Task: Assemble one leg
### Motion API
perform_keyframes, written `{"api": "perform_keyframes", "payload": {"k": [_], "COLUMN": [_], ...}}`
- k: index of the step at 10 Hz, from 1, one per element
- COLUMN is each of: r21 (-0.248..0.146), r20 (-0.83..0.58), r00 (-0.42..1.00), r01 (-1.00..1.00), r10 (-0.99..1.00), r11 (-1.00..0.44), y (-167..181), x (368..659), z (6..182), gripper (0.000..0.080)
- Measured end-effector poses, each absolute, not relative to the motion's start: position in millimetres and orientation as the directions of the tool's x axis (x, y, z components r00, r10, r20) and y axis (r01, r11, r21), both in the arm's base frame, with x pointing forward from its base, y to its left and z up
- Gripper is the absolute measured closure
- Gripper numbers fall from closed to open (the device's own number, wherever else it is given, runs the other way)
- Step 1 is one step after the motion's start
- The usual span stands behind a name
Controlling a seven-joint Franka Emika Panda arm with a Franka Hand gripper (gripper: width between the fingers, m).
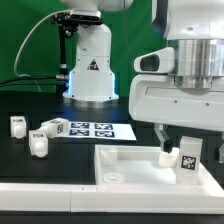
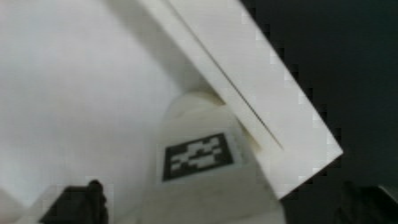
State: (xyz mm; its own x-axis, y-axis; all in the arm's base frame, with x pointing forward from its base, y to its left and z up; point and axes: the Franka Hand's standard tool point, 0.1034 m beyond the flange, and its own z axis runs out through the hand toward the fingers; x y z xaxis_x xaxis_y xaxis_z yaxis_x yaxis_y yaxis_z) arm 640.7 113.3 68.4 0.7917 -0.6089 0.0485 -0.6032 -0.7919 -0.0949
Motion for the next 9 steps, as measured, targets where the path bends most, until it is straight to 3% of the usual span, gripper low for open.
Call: {"api": "perform_keyframes", "payload": {"k": [2,3,4,7,9], "r21": [-0.096,-0.096,-0.096,-0.101,-0.092], "r20": [0.046,0.046,0.042,0.009,-0.032], "r00": [0.778,0.773,0.750,0.517,0.212], "r01": [-0.621,-0.627,-0.655,-0.851,-0.974], "r10": [-0.627,-0.633,-0.660,-0.856,-0.977], "r11": [-0.778,-0.773,-0.750,-0.515,-0.208], "y": [112.8,112.8,112.3,111.7,111.3], "x": [640.7,640.6,640.3,640.9,641.0], "z": [68.2,68.0,67.8,67.8,68.0], "gripper": [0.0402,0.0402,0.0514,0.0514,0.0514]}}
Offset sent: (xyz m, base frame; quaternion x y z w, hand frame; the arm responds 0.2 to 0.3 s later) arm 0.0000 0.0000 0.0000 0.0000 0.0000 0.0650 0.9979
